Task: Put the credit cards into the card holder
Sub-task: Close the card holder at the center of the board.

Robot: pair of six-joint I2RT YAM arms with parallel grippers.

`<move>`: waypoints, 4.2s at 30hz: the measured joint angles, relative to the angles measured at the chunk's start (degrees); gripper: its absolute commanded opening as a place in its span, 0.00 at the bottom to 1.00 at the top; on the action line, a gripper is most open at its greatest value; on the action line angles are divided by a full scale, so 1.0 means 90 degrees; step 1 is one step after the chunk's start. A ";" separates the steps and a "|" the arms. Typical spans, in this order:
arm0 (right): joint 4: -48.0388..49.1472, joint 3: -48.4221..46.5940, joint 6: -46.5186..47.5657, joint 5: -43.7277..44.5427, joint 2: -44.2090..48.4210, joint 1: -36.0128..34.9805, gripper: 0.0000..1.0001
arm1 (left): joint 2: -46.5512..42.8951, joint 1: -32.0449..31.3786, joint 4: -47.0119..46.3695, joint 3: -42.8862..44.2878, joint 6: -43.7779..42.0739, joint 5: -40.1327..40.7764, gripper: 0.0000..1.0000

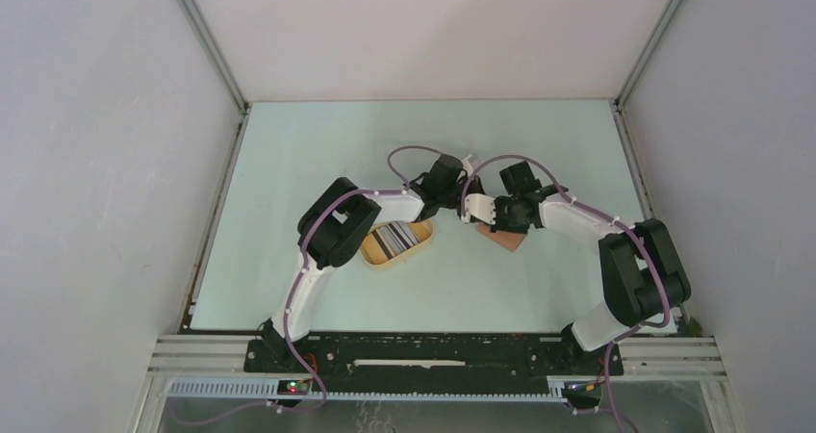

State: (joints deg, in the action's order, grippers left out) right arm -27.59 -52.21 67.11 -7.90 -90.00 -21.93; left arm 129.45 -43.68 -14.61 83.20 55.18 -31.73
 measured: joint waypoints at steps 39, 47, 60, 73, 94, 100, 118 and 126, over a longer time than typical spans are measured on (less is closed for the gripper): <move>0.0104 0.0117 0.0102 0.0274 0.0061 -0.0165 0.00 | 0.0325 -0.0012 -0.0180 0.0228 0.0709 0.0080 0.04; 0.0117 0.0119 0.0102 0.0282 0.0061 -0.0197 0.00 | 0.0109 -0.0012 -0.0367 0.0209 0.0716 0.0335 0.04; 0.0129 0.0129 0.0085 0.0306 0.0061 -0.0211 0.00 | 0.0155 -0.0041 -0.0493 0.0223 0.0933 0.0240 0.01; 0.0126 0.0131 0.0078 0.0338 0.0061 -0.0240 0.00 | 0.0423 -0.0126 0.0146 0.0525 0.0821 0.0219 0.00; 0.0117 0.0131 0.0061 0.0440 0.0051 -0.0335 0.00 | 0.0430 -0.0175 0.1389 0.1112 -0.0015 0.0398 0.00; 0.0107 0.0126 0.0090 0.0583 0.0022 -0.0418 0.00 | 0.0430 -0.0197 0.1557 0.1192 -0.0192 0.0459 0.00; -0.0644 -0.0500 0.0248 0.0874 -0.0466 -0.0585 0.00 | 0.0525 -0.0134 0.1651 0.1270 -0.0270 0.0272 0.00; -0.1112 -0.0913 0.0253 0.1025 -0.0770 -0.0685 0.00 | 0.0551 -0.0056 0.1581 0.1217 -0.0221 0.0141 0.00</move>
State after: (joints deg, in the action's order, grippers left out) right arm -37.60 -60.42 69.38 1.32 -96.92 -28.10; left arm 134.41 -44.18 -0.38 94.15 53.19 -30.46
